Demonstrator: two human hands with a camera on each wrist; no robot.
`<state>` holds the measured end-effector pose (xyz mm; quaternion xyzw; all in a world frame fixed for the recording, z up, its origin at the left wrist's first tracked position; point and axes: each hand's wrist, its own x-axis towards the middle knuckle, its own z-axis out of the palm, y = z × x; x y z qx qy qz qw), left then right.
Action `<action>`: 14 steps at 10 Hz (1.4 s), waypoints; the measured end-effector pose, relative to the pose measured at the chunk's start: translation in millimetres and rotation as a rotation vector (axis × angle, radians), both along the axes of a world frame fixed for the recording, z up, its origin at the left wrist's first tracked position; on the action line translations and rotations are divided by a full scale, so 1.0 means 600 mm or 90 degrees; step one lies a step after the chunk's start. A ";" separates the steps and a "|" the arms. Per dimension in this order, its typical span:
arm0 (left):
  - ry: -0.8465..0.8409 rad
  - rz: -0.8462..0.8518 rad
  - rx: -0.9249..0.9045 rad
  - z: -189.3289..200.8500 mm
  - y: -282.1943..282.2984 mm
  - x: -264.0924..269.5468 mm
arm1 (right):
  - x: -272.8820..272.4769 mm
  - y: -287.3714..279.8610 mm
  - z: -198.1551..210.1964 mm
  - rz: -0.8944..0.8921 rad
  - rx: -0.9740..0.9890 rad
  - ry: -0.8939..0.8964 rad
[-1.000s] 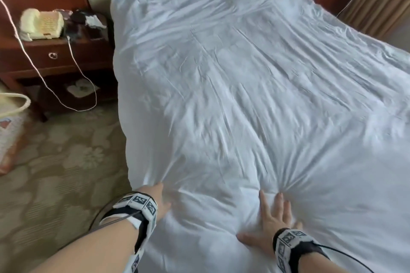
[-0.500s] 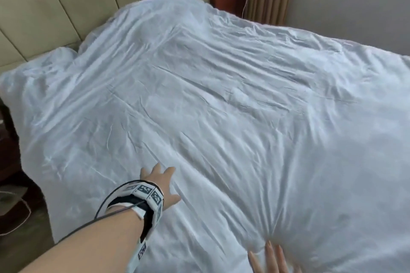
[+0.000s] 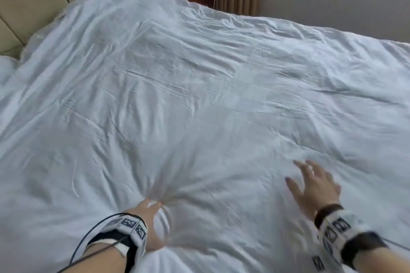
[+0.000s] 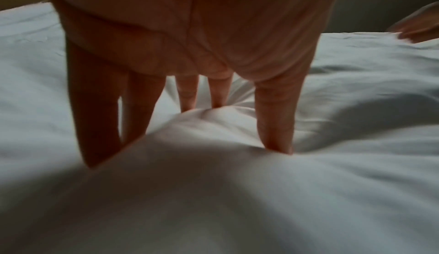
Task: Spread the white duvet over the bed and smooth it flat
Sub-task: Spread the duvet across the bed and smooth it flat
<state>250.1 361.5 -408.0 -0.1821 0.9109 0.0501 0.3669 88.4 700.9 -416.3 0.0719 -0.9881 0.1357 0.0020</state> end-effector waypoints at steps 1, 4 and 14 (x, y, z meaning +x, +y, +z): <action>-0.052 -0.055 -0.030 0.040 -0.018 -0.031 | 0.006 -0.129 -0.018 -0.046 0.012 -0.180; 0.134 -0.011 -0.030 0.040 -0.121 -0.094 | 0.348 -0.442 -0.078 0.400 -0.148 -0.108; 0.127 -0.206 0.038 0.060 -0.527 -0.316 | -0.181 -0.624 0.006 -0.119 -0.159 -0.032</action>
